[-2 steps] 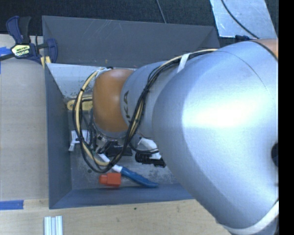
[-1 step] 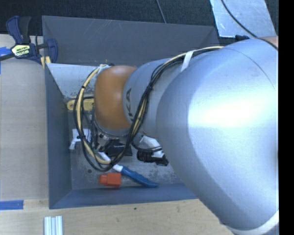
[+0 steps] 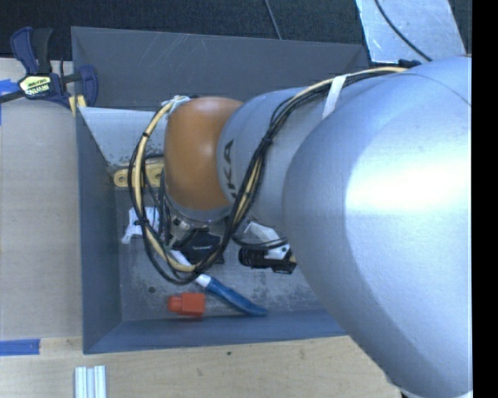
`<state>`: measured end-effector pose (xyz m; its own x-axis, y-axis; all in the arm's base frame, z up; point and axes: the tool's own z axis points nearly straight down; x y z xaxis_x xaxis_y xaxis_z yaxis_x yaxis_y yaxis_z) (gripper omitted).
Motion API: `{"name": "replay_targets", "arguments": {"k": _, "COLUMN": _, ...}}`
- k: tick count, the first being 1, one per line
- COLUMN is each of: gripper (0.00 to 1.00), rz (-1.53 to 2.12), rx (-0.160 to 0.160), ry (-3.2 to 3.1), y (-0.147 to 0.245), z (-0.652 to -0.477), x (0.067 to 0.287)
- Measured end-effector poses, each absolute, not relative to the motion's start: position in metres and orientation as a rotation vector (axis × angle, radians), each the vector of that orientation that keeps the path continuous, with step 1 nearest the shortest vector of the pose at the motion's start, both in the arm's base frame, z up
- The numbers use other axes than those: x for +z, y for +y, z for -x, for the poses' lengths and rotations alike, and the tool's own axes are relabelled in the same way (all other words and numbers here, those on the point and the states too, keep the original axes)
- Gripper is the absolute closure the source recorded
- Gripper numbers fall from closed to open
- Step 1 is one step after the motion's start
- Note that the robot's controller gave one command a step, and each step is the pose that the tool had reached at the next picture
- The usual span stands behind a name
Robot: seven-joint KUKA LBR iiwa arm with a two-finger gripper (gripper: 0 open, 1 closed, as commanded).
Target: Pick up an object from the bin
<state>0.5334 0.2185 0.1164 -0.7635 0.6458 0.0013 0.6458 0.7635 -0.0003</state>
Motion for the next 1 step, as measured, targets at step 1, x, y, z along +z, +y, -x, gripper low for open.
{"name": "replay_targets", "arguments": {"k": 1, "gripper": 1.00, "rz": 1.078, "rx": -0.005, "ry": -2.954, "y": 0.2186, "z": -0.5352, "x": 0.1401}}
